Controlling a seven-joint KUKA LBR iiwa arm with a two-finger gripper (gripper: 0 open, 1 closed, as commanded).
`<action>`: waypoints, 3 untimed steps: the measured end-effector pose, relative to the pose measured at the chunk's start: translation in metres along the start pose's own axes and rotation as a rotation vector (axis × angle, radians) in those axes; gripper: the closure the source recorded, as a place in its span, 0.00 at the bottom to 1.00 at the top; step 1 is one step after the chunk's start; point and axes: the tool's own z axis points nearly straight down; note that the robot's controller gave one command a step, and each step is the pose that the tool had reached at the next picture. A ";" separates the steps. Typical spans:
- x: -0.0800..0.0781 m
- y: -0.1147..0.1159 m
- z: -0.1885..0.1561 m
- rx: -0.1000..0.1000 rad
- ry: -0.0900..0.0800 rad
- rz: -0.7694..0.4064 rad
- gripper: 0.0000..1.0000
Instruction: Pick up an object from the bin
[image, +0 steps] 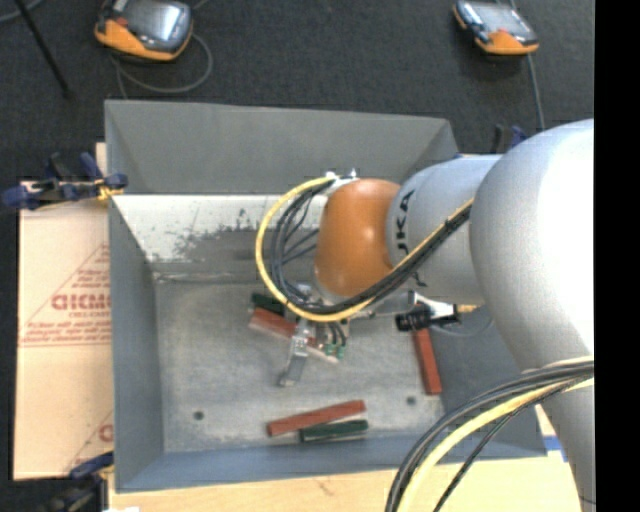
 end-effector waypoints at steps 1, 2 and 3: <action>-0.004 0.001 -0.004 -0.004 -0.012 0.002 1.00; 0.001 0.000 0.001 0.000 0.000 0.002 0.00; 0.001 0.000 0.001 0.000 0.000 0.004 1.00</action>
Offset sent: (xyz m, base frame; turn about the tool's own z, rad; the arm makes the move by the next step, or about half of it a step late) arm 0.0000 0.0000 0.0000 0.0000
